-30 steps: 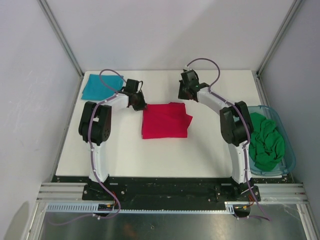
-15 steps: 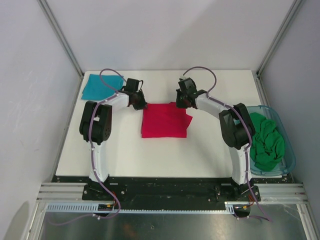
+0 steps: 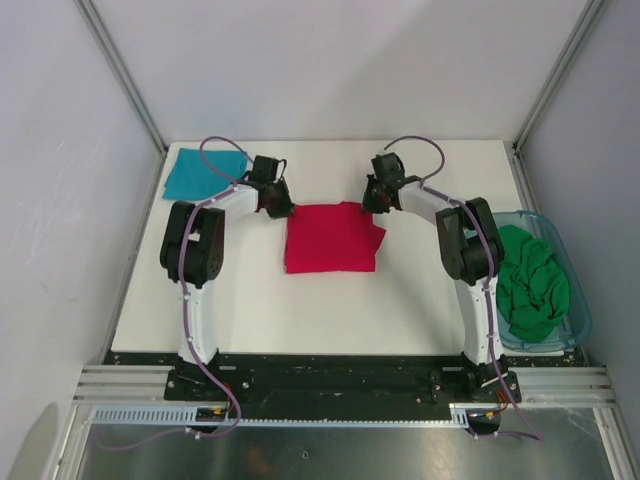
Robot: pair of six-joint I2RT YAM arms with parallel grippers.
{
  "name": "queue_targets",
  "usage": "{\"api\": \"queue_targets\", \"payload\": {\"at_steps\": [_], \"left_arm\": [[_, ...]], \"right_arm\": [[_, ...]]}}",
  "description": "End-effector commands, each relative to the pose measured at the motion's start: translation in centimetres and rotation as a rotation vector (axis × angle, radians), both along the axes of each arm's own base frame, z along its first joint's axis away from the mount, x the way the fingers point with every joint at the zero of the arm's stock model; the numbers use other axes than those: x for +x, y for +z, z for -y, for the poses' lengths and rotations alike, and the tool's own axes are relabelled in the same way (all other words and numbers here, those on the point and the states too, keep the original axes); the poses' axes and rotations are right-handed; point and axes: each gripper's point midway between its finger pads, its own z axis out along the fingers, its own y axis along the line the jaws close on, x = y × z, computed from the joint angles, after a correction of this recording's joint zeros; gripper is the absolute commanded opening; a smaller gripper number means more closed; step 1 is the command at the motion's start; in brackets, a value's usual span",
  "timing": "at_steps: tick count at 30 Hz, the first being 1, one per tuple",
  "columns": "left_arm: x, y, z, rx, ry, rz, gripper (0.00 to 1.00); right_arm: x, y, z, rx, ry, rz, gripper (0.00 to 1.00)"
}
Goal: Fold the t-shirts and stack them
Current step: Smooth out wrinkles on the folded tshirt, then put the neatly folded tshirt into the corner of the board with both arms
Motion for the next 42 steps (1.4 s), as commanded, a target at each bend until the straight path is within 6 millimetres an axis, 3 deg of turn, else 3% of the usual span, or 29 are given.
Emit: {"api": "queue_targets", "payload": {"at_steps": [1,10,13,18,24,27,34,42], "left_arm": [[1.0,-0.4,-0.9,0.019,0.015,0.011,0.0],[1.0,-0.1,-0.7,0.01,-0.005,0.017,0.0],[1.3,0.7,-0.4,-0.006,-0.024,0.034,0.02],[1.9,3.3,0.3,-0.044,-0.061,0.082,0.12],[1.2,7.9,-0.2,-0.118,-0.069,0.14,0.28],[0.3,9.3,-2.7,-0.104,0.001,0.154,0.32],[0.3,10.1,-11.9,0.15,0.227,0.185,0.35],[3.8,9.7,-17.5,0.506,0.234,0.168,0.37]], "right_arm": [[0.8,-0.7,1.3,0.038,-0.061,-0.03,0.03],[1.3,-0.3,3.1,0.168,-0.127,-0.095,0.07],[1.6,0.9,3.0,0.208,-0.115,-0.092,0.1],[1.2,4.5,3.1,0.141,-0.097,-0.045,0.23],[-2.4,6.2,4.3,0.103,-0.106,-0.046,0.38],[-5.2,6.0,4.2,0.089,-0.083,-0.067,0.41],[-11.7,3.7,2.3,0.054,0.02,-0.127,0.43],[-14.4,3.4,1.5,0.055,0.065,-0.139,0.43]]}}
